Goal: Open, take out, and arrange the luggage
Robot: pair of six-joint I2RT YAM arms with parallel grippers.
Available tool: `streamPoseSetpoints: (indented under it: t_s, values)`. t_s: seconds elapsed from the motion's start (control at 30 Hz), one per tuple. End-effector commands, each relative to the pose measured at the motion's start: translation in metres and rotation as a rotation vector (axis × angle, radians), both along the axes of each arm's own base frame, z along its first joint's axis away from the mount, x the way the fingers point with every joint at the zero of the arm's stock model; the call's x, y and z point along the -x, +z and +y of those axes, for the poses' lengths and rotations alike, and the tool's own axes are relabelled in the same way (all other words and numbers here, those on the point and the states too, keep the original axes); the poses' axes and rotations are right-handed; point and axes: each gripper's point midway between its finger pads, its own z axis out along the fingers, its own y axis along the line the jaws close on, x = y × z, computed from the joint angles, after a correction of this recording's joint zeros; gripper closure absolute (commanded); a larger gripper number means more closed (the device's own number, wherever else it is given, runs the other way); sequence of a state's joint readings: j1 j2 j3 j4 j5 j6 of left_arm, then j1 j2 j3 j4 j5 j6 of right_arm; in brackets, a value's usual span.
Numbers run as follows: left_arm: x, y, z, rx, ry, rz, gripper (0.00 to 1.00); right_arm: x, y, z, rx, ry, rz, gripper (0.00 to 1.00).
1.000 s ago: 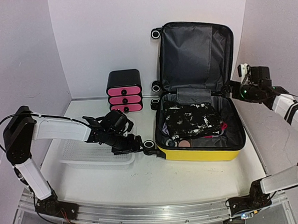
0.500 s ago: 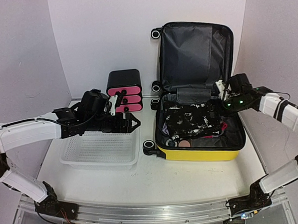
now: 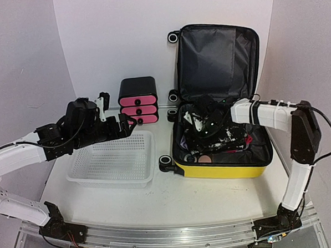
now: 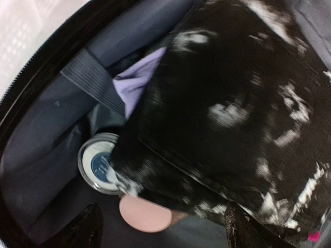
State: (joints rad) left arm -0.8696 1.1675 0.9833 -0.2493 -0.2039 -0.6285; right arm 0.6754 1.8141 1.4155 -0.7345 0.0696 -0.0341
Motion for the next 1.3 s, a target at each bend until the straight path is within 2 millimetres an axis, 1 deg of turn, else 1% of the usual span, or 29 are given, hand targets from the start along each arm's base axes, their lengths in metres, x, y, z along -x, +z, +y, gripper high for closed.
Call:
streamPoseSetpoints:
  t_s: [0.0, 0.07, 0.17, 0.27, 0.37, 0.5, 0.57, 0.63, 0.67, 0.73, 0.77, 0.8, 0.87, 0.97, 1.03, 1.1, 1.13, 1.23, 1.27]
  values:
    - [-0.001, 0.013, 0.015, 0.024, 0.052, -0.053, 0.00, -0.014, -0.004, 0.011, 0.141, 0.035, -0.070, 0.22]
    - [0.000, 0.007, 0.017, 0.013, 0.050, -0.049, 0.00, -0.017, -0.007, 0.016, 0.181, 0.034, -0.092, 0.25]
    - [0.001, 0.004, 0.013, -0.001, 0.023, -0.046, 0.00, -0.023, -0.012, 0.021, 0.193, 0.009, -0.100, 0.32]
    - [0.000, 0.002, 0.012, -0.020, 0.021, -0.040, 0.01, -0.034, -0.015, 0.015, 0.256, -0.046, -0.149, 0.35]
    - [-0.002, 0.001, 0.008, -0.021, 0.010, -0.030, 0.00, -0.039, -0.017, 0.013, 0.284, -0.053, -0.162, 0.41]
    - [-0.004, -0.006, 0.003, -0.022, 0.014, 0.002, 0.00, -0.044, -0.021, 0.014, 0.300, -0.057, -0.172, 0.49]
    - [-0.005, -0.008, 0.003, -0.011, 0.031, 0.035, 0.00, -0.045, -0.021, 0.016, 0.294, -0.055, -0.171, 0.62]
    - [-0.007, -0.009, -0.001, 0.009, 0.030, 0.064, 0.01, -0.044, -0.016, 0.016, 0.276, -0.059, -0.177, 0.79]
    - [-0.008, -0.007, -0.003, 0.022, 0.031, 0.074, 0.01, -0.043, -0.007, 0.017, 0.251, -0.066, -0.193, 0.83]
    - [-0.011, -0.005, -0.010, 0.047, 0.023, 0.096, 0.01, -0.040, 0.006, 0.018, 0.204, -0.066, -0.213, 0.89]
    - [-0.014, -0.004, -0.016, 0.059, 0.012, 0.111, 0.01, -0.039, 0.014, 0.019, 0.174, -0.065, -0.227, 0.92]
    - [-0.017, 0.001, -0.022, 0.080, -0.002, 0.121, 0.01, -0.038, 0.019, 0.020, 0.151, -0.061, -0.237, 0.95]
    - [-0.023, 0.001, -0.034, 0.111, -0.023, 0.163, 0.00, -0.038, 0.026, 0.018, 0.095, -0.058, -0.237, 1.00]
    - [-0.031, 0.002, -0.061, 0.174, -0.073, 0.244, 0.02, -0.039, 0.032, 0.013, -0.030, -0.068, -0.184, 1.00]
    - [-0.040, 0.002, -0.081, 0.221, -0.092, 0.306, 0.02, -0.039, 0.036, 0.011, -0.108, -0.062, -0.164, 1.00]
    - [-0.050, 0.004, -0.103, 0.258, -0.124, 0.351, 0.02, -0.037, 0.042, 0.012, -0.180, -0.047, -0.164, 1.00]
    - [-0.055, 0.008, -0.115, 0.282, -0.144, 0.370, 0.03, -0.035, 0.041, 0.011, -0.200, -0.042, -0.161, 1.00]
    - [-0.068, 0.004, -0.152, 0.340, -0.196, 0.458, 0.04, -0.033, 0.047, 0.010, -0.256, -0.028, -0.165, 1.00]
    - [-0.073, -0.001, -0.162, 0.352, -0.205, 0.487, 0.05, -0.033, 0.048, 0.010, -0.268, -0.027, -0.163, 1.00]
